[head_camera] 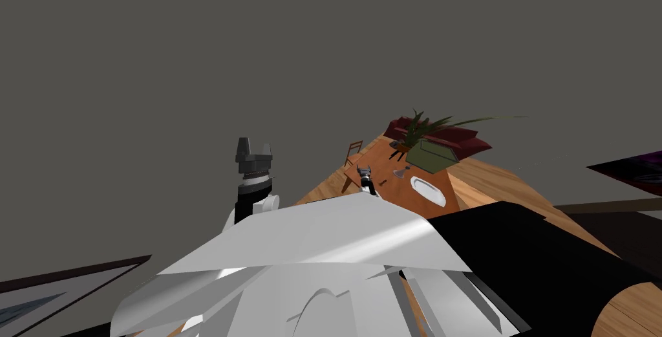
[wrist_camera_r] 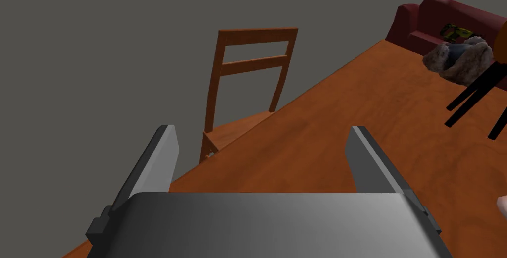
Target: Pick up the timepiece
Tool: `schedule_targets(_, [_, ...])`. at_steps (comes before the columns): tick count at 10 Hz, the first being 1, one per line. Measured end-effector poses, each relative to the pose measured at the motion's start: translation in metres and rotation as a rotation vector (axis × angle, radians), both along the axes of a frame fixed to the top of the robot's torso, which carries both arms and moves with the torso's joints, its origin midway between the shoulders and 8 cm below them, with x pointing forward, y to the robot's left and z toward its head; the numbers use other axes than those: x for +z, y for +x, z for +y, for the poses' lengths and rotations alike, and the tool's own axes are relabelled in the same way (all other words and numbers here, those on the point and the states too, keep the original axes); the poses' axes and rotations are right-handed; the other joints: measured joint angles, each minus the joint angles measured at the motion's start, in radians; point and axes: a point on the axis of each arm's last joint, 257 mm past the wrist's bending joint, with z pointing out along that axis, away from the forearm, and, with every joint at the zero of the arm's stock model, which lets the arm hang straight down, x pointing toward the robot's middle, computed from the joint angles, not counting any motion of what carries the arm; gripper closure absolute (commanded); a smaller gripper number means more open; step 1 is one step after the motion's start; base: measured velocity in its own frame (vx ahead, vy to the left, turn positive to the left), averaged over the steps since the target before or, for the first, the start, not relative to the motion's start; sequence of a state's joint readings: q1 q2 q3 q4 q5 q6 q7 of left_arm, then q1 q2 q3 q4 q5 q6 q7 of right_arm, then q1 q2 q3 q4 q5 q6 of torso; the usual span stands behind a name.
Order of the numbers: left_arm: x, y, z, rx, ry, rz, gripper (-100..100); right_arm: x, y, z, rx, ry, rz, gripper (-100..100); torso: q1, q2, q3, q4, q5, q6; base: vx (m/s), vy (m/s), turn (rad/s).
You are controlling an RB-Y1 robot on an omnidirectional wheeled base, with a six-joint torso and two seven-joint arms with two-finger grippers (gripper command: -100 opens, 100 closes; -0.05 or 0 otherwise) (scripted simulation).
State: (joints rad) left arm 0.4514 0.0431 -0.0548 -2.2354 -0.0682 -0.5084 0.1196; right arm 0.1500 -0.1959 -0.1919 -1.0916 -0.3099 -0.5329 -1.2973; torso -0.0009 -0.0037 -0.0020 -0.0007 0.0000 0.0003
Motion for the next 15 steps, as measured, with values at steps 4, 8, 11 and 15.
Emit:
schedule_targets(4, [0.000, 0.000, 0.000, 0.000, 0.000, 0.000, 0, -0.036, -0.008, -0.016, -0.050, 0.129, 0.049, -100, 0.000, 0.000, 0.000, 0.000, 0.000, 0.000, 0.064, -0.014, -0.002])
schedule_targets(8, [0.000, 0.000, 0.000, 0.000, 0.000, 0.000, 0, -0.073, -0.022, -0.028, -0.113, 0.265, 0.103, -100, 0.000, 0.000, 0.000, 0.000, 0.000, 0.000, 0.065, -0.011, -0.001])
schedule_targets(11, [0.000, 0.000, 0.000, 0.000, 0.000, 0.000, 0, -0.091, -0.031, -0.034, -0.144, 0.324, 0.128, -100, 0.000, 0.002, 0.001, 0.000, 0.000, 0.000, 0.038, -0.008, -0.001])
schedule_targets(15, [0.000, 0.000, 0.000, 0.000, 0.000, 0.000, 0, -0.116, -0.044, -0.037, -0.195, 0.414, 0.166, -100, 0.000, 0.001, 0.000, 0.000, 0.000, 0.000, 0.055, -0.008, -0.001])
